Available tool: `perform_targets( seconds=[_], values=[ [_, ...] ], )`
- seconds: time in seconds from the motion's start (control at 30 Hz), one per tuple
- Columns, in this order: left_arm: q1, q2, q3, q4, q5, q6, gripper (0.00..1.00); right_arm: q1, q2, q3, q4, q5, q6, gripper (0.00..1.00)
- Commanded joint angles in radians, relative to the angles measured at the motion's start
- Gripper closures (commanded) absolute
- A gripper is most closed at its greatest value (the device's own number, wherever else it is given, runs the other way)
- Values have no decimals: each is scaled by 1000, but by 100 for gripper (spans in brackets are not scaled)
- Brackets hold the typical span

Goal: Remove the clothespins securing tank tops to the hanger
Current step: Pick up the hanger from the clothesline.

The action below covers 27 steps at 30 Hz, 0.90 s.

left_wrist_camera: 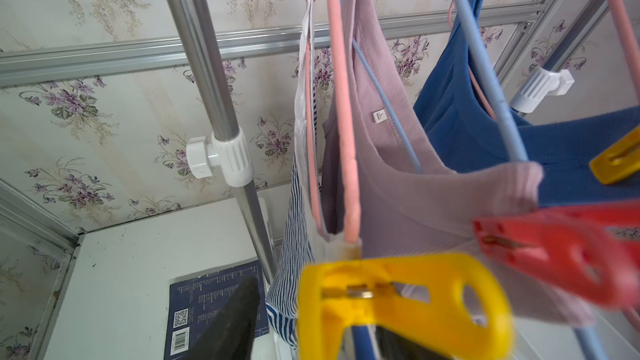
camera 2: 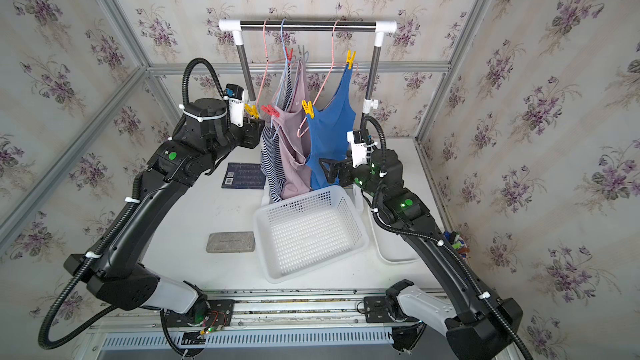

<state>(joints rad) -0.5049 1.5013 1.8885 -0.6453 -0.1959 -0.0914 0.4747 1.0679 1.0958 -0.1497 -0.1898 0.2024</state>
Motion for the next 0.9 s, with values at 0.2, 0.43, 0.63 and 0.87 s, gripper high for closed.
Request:
perform_targets(
  seconds=[0.2, 0.43, 0.63, 0.87],
  values=[
    [0, -21, 21, -1, 30, -30, 87, -13, -39, -23, 31, 29, -9, 0],
    [22, -55, 35, 15, 36, -81, 100, -21, -49, -38, 36, 25, -9, 0],
    [62, -76, 44, 77, 61, -123, 100, -24, -44, -57, 44, 15, -1, 0],
    [68, -76, 56, 116, 83, -97, 100, -28, -36, -65, 48, 15, 3, 0]
  ],
)
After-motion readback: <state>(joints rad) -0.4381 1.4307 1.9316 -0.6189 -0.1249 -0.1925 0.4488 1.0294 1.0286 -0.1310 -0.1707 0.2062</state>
